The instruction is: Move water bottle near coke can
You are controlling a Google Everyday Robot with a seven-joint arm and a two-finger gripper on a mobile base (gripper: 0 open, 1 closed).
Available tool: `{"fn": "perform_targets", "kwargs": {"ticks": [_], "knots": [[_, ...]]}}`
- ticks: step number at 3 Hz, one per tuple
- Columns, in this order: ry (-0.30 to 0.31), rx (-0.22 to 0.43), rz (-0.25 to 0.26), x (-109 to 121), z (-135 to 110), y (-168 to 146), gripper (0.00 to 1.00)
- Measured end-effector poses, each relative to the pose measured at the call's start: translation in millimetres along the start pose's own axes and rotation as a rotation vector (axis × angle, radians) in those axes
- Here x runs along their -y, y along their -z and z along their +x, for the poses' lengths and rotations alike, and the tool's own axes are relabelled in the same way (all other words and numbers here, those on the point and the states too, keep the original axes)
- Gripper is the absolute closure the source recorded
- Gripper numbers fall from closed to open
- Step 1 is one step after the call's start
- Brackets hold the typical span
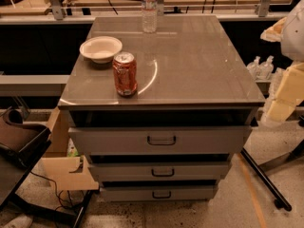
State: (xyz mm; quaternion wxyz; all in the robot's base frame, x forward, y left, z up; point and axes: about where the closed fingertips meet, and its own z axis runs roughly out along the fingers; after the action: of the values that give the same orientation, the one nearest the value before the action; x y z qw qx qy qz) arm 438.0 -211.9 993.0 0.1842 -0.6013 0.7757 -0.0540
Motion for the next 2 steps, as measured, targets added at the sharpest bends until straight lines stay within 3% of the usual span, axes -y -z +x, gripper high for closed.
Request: {"fn": "perform_targets", "kwargs": {"ticks": [1,2], "knots": [[0.000,0.000,0.000,0.0,0.0,0.1,0.00],[-0.034,0.036,0.046,13.2,-3.1,-3.3,0.00]]}}
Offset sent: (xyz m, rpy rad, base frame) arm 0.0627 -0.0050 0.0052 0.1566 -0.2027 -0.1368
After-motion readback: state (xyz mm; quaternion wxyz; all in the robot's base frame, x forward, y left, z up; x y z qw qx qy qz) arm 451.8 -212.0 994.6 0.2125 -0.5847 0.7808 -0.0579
